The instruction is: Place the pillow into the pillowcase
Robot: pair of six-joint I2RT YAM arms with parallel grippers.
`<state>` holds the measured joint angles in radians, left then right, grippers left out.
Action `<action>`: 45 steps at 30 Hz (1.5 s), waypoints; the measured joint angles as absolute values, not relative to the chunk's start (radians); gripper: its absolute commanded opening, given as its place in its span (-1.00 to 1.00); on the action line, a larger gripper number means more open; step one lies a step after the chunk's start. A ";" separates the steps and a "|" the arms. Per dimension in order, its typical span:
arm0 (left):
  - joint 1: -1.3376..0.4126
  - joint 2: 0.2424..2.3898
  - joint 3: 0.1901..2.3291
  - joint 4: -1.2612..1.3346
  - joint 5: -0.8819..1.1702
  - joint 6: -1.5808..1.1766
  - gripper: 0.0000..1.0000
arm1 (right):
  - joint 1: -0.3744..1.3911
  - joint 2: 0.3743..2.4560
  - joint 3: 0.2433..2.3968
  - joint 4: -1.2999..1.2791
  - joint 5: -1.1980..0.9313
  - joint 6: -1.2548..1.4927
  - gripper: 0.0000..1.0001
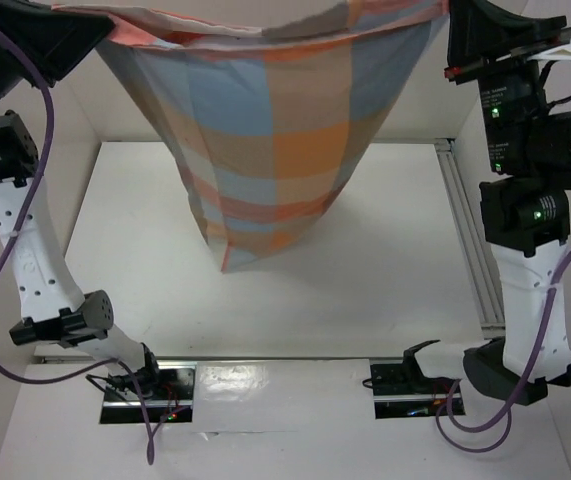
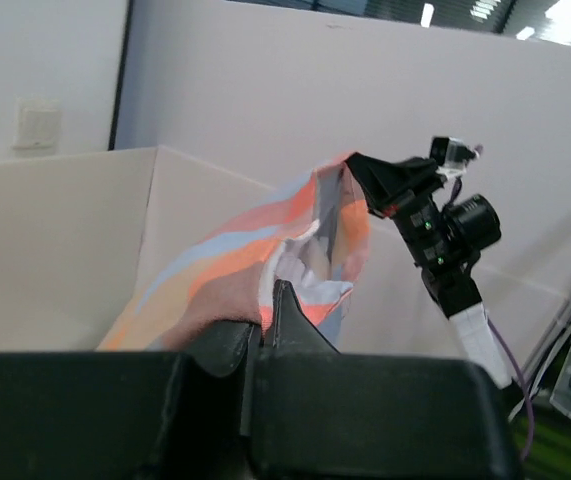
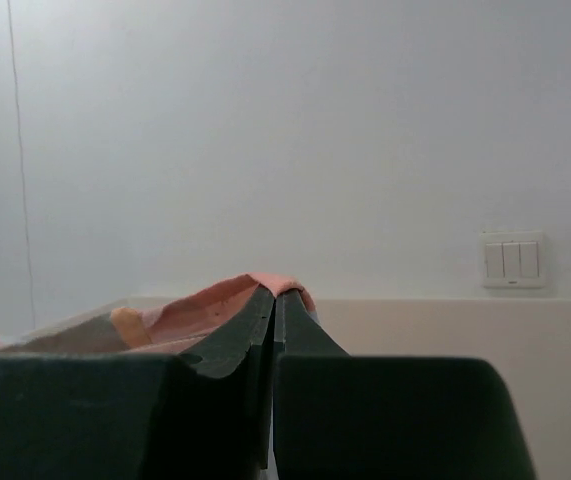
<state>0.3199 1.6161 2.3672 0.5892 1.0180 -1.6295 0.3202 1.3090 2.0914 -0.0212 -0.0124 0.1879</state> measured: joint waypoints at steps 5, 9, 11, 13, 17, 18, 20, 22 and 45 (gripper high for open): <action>0.314 1.584 2.363 0.632 1.056 -1.630 -1.00 | 0.320 1.279 2.005 -0.001 0.002 0.189 -1.00; 0.320 1.607 2.342 0.609 1.071 -1.628 -1.00 | 0.320 1.329 1.993 -0.022 0.003 0.189 -1.00; 0.326 1.628 2.337 0.601 1.075 -1.628 -1.00 | 0.320 1.373 1.994 -0.036 0.003 0.190 -1.00; 0.329 1.655 2.341 0.594 1.078 -1.629 -1.00 | 0.320 1.420 2.001 -0.051 -0.003 0.193 -1.00; 0.335 1.739 2.400 0.601 1.085 -1.651 -1.00 | 0.320 1.514 2.057 -0.070 -0.027 0.207 -1.00; 0.340 1.761 2.409 0.617 1.087 -1.671 -1.00 | 0.320 1.533 2.073 -0.071 -0.035 0.214 -1.00; 0.358 1.805 2.420 0.652 1.091 -1.713 -1.00 | 0.320 1.576 2.114 -0.068 -0.051 0.229 -1.00; 0.388 1.848 2.431 0.670 1.092 -1.750 -1.00 | 0.320 1.621 2.165 -0.060 -0.072 0.247 -1.00; 0.526 1.556 2.360 0.743 1.113 -1.781 -1.00 | 0.221 1.640 1.990 0.168 -0.305 0.476 -1.00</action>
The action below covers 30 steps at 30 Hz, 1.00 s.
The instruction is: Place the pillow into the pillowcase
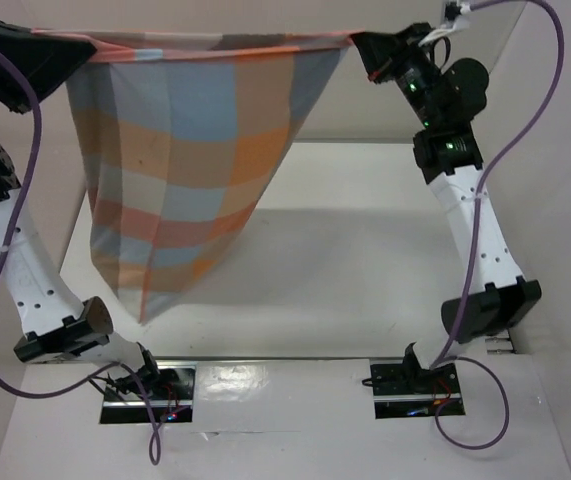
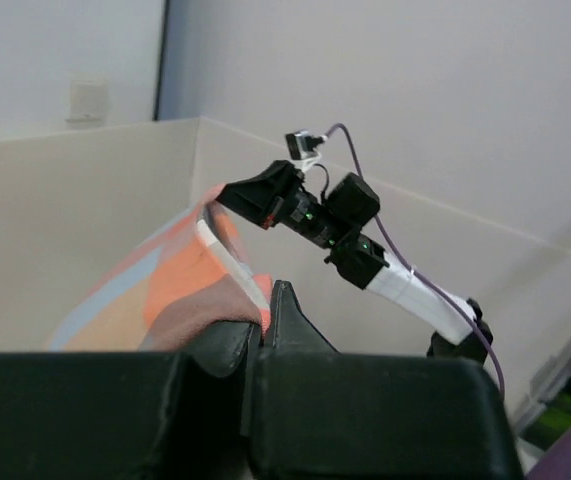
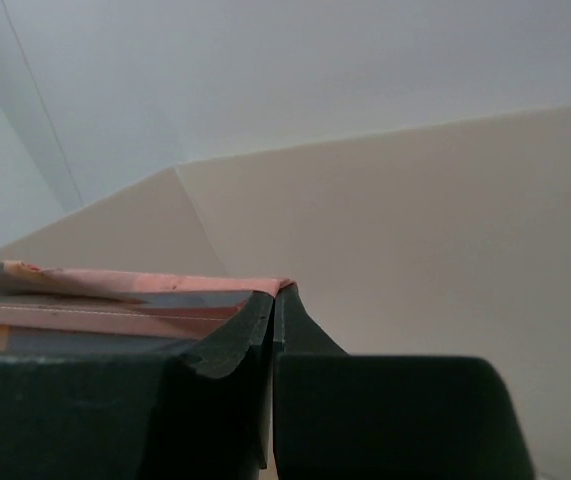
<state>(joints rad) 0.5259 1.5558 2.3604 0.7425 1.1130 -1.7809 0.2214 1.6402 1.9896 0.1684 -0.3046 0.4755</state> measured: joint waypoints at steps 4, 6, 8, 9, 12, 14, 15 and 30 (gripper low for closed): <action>0.451 1.520 2.282 0.823 1.172 -1.793 0.35 | 0.115 1.459 1.674 0.236 -0.405 0.560 -1.00; 0.446 1.515 2.234 0.890 1.137 -1.827 1.00 | 0.001 1.404 1.557 0.244 -0.409 0.580 -1.00; 0.459 1.501 2.188 0.936 1.111 -1.858 1.00 | -0.115 1.401 1.465 0.235 -0.400 0.593 -1.00; 0.459 1.496 2.174 0.958 1.105 -1.868 1.00 | -0.166 1.423 1.431 0.231 -0.393 0.599 -1.00; 0.452 1.471 2.103 1.009 1.098 -1.892 1.00 | -0.250 1.538 1.391 0.183 -0.380 0.607 -1.00; 0.445 1.451 2.059 1.010 1.098 -1.886 1.00 | -0.263 1.614 1.377 0.130 -0.386 0.604 -1.00; 0.441 1.438 2.032 1.004 1.097 -1.877 0.97 | -0.262 1.646 1.366 0.099 -0.389 0.598 -1.00; -0.007 1.414 1.353 -0.149 0.992 -0.880 1.00 | -0.159 1.749 1.440 -0.212 -0.310 0.425 1.00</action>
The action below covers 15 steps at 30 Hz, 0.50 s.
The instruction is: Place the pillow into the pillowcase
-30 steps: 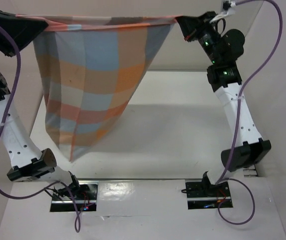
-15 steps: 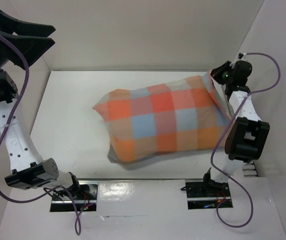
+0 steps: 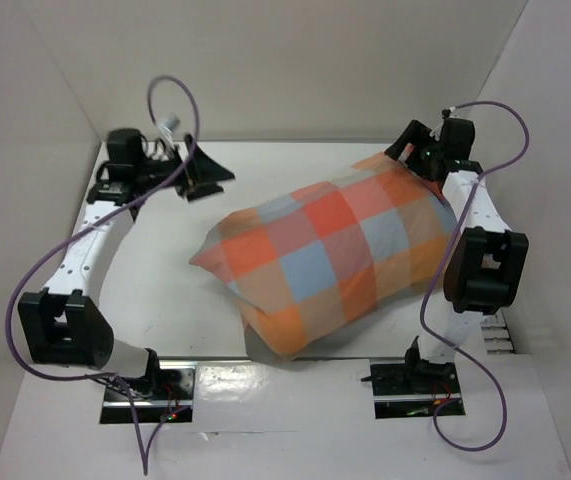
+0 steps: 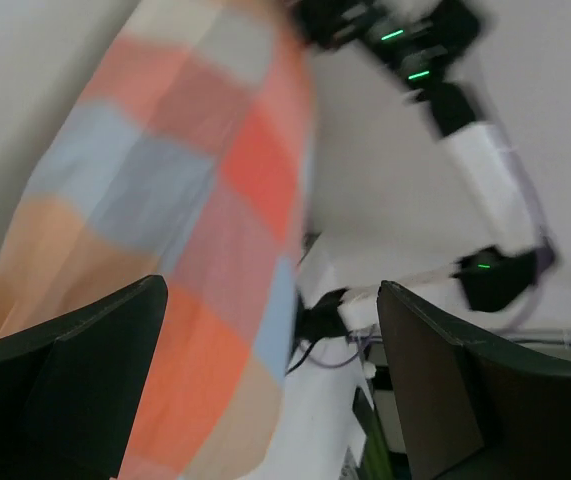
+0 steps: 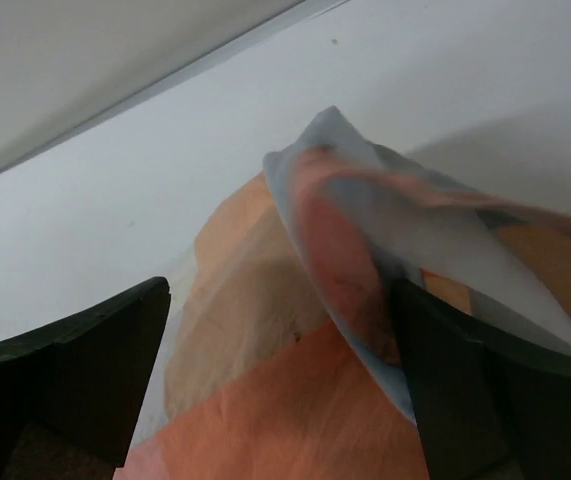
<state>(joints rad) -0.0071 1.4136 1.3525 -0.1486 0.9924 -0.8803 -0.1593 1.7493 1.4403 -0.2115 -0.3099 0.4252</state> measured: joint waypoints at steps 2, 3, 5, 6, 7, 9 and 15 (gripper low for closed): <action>-0.059 1.425 1.268 -0.296 0.895 -0.781 1.00 | -0.129 1.750 1.469 -0.258 -0.249 0.400 1.00; -0.093 1.426 1.239 -0.366 0.823 -0.739 1.00 | -0.112 1.747 1.486 -0.282 -0.213 0.394 1.00; -0.167 1.425 1.219 -0.483 0.694 -0.675 1.00 | -0.071 1.733 1.508 -0.319 -0.127 0.377 1.00; -0.205 1.421 1.217 -0.519 0.625 -0.649 1.00 | -0.053 1.720 1.514 -0.338 -0.081 0.371 1.00; -0.239 1.414 1.214 -0.545 0.572 -0.626 1.00 | -0.037 1.703 1.517 -0.355 -0.045 0.367 1.00; -0.284 1.386 1.198 -0.573 0.492 -0.598 1.00 | -0.004 1.663 1.519 -0.385 0.031 0.359 1.00; -0.337 1.364 1.151 -0.576 0.389 -0.574 1.00 | 0.024 1.507 1.476 -0.429 0.173 0.348 1.00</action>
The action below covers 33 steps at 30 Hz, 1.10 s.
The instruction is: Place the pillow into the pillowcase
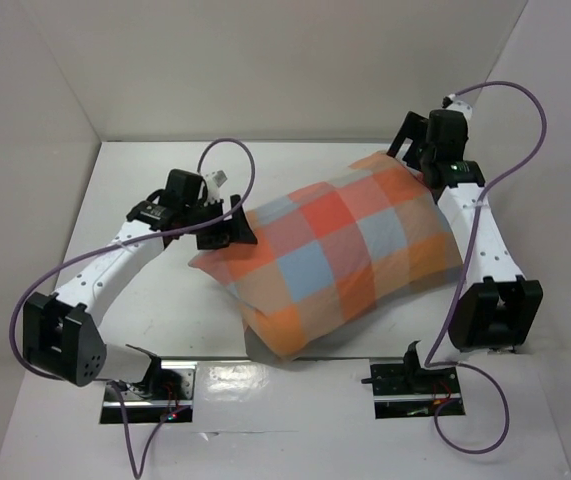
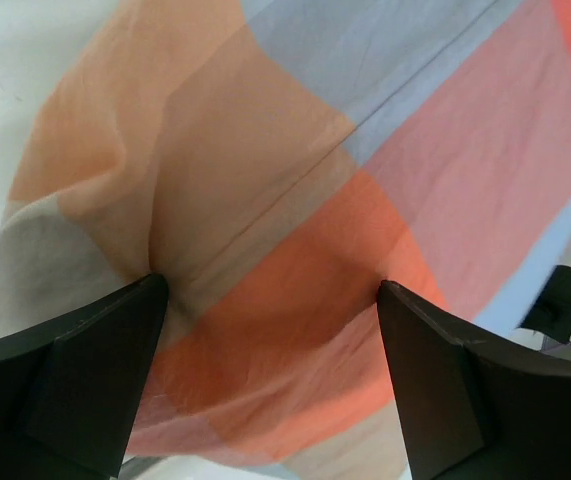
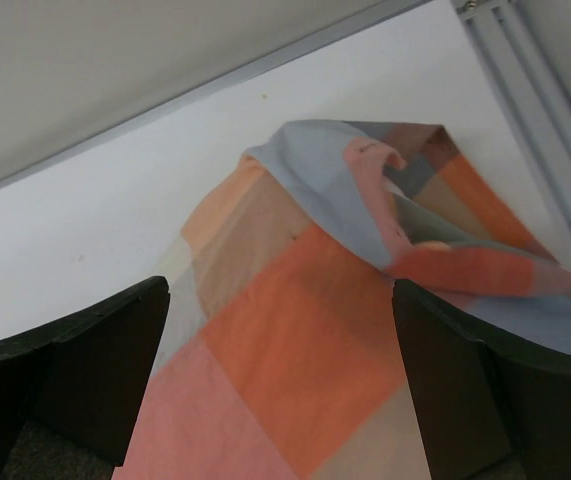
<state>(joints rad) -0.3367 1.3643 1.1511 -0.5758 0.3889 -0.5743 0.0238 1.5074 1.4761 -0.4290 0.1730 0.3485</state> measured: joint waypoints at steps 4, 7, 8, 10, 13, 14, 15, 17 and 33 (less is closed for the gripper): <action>-0.342 1.431 1.127 -0.534 0.412 -0.578 -0.09 | 0.024 1.435 1.436 -0.459 0.200 0.345 1.00; -0.313 1.485 1.122 -0.494 0.474 -0.575 -1.00 | 0.024 1.415 1.421 -0.484 0.198 0.342 1.00; -0.300 1.492 1.122 -0.490 0.486 -0.579 -1.00 | 0.024 1.410 1.417 -0.492 0.195 0.342 1.00; -0.259 1.497 1.129 -0.491 0.509 -0.581 -1.00 | 0.024 1.396 1.407 -0.506 0.188 0.338 1.00; -0.187 1.499 1.176 -0.514 0.523 -0.580 -1.00 | 0.028 1.364 1.393 -0.521 0.177 0.331 1.00; -0.158 1.501 1.202 -0.521 0.521 -0.578 -1.00 | 0.030 1.352 1.392 -0.526 0.173 0.327 1.00; -0.128 1.503 1.231 -0.528 0.518 -0.576 -1.00 | 0.030 1.340 1.390 -0.527 0.171 0.325 1.00; -0.067 1.523 1.304 -0.542 0.508 -0.573 -1.00 | 0.030 1.314 1.379 -0.528 0.168 0.319 1.00; 0.080 1.703 1.591 -0.595 0.350 -0.553 -1.00 | 0.035 1.282 1.311 -0.586 0.136 0.286 1.00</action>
